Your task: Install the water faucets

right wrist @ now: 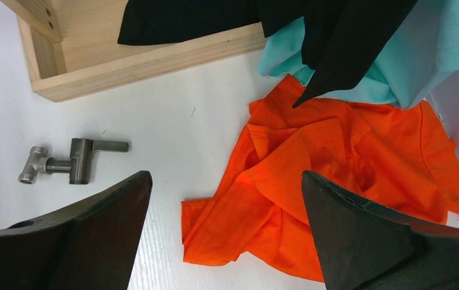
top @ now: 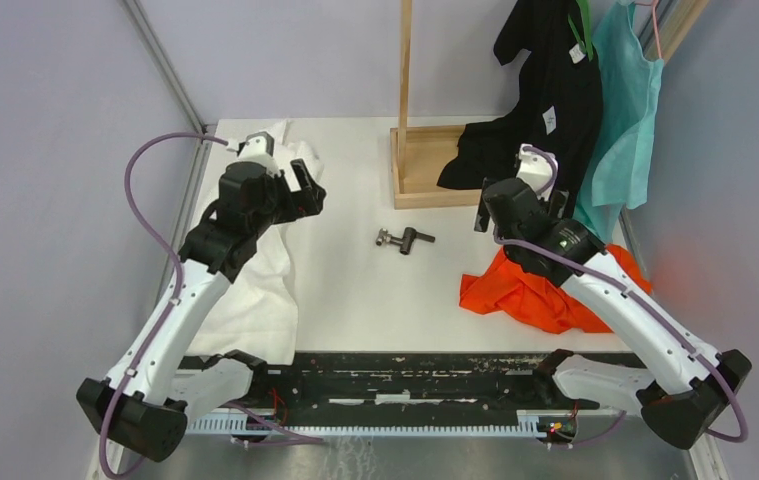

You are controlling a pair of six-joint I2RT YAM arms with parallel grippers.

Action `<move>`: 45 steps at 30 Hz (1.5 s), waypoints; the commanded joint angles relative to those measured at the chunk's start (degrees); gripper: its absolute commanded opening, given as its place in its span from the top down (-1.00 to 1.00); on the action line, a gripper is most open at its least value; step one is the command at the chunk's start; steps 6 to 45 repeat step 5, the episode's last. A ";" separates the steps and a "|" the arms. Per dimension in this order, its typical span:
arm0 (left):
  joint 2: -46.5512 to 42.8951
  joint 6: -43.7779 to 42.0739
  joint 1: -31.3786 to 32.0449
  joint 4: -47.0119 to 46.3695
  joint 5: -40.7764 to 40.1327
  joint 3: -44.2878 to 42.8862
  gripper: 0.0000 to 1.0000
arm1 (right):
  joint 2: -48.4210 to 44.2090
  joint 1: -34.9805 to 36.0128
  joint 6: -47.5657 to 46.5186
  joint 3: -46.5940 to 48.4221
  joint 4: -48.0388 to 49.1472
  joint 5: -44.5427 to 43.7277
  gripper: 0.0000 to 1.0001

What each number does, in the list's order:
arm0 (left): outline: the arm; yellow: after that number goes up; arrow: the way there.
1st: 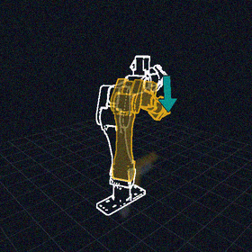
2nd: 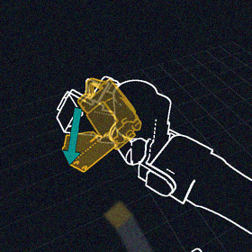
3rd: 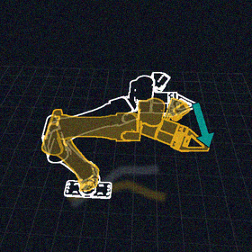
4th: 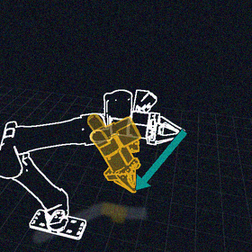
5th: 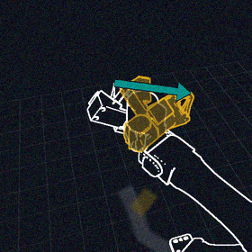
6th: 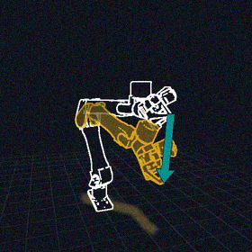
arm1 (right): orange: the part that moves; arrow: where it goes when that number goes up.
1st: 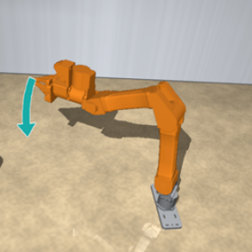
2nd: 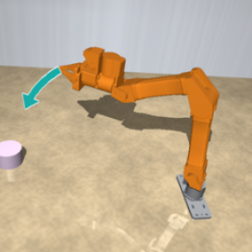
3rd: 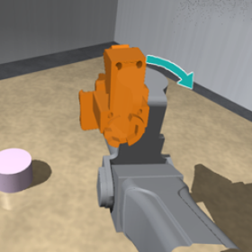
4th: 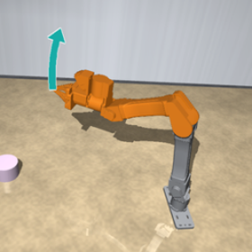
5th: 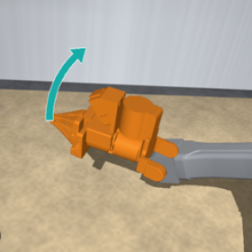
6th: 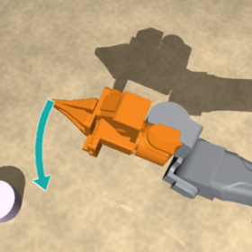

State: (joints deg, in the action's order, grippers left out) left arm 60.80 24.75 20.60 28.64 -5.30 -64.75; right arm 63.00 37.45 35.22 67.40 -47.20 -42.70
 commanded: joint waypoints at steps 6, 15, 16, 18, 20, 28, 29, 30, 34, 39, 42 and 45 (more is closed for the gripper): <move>-3.15 -2.29 -0.15 0.98 -6.20 4.89 -0.99 | 1.01 -0.01 1.78 2.41 2.72 -5.21 -1.00; -3.15 -2.29 -0.15 0.98 -6.20 4.89 -0.99 | 1.01 -0.01 1.78 2.41 2.72 -5.21 -1.00; -3.15 -2.29 -0.15 0.98 -6.20 4.89 -0.99 | 1.01 -0.01 1.78 2.41 2.72 -5.21 -1.00; -3.15 -2.29 -0.15 0.98 -6.20 4.89 -0.99 | 1.01 -0.01 1.78 2.41 2.72 -5.21 -1.00; -3.15 -2.29 -0.15 0.98 -6.20 4.89 -0.99 | 1.01 -0.01 1.78 2.41 2.72 -5.21 -1.00; -3.15 -2.29 -0.15 0.98 -6.20 4.89 -0.99 | 1.01 -0.01 1.78 2.41 2.72 -5.21 -1.00; -3.15 -2.29 -0.15 0.98 -6.20 4.89 -0.99 | 1.01 -0.01 1.78 2.41 2.72 -5.21 -1.00; -3.15 -2.29 -0.15 0.98 -6.20 4.89 -0.99 | 1.01 -0.01 1.78 2.41 2.72 -5.21 -1.00; -3.15 -2.29 -0.15 0.98 -6.20 4.89 -0.99 | 1.01 -0.01 1.78 2.41 2.72 -5.21 -1.00; -3.15 -2.29 -0.15 0.98 -6.20 4.89 -0.99 | 1.01 -0.01 1.78 2.41 2.72 -5.21 -1.00; -3.15 -2.29 -0.15 0.98 -6.20 4.89 -0.99 | 1.01 -0.01 1.78 2.41 2.72 -5.21 -1.00; -3.15 -2.29 -0.15 0.98 -6.20 4.89 -0.99 | 1.01 -0.01 1.78 2.41 2.72 -5.21 -1.00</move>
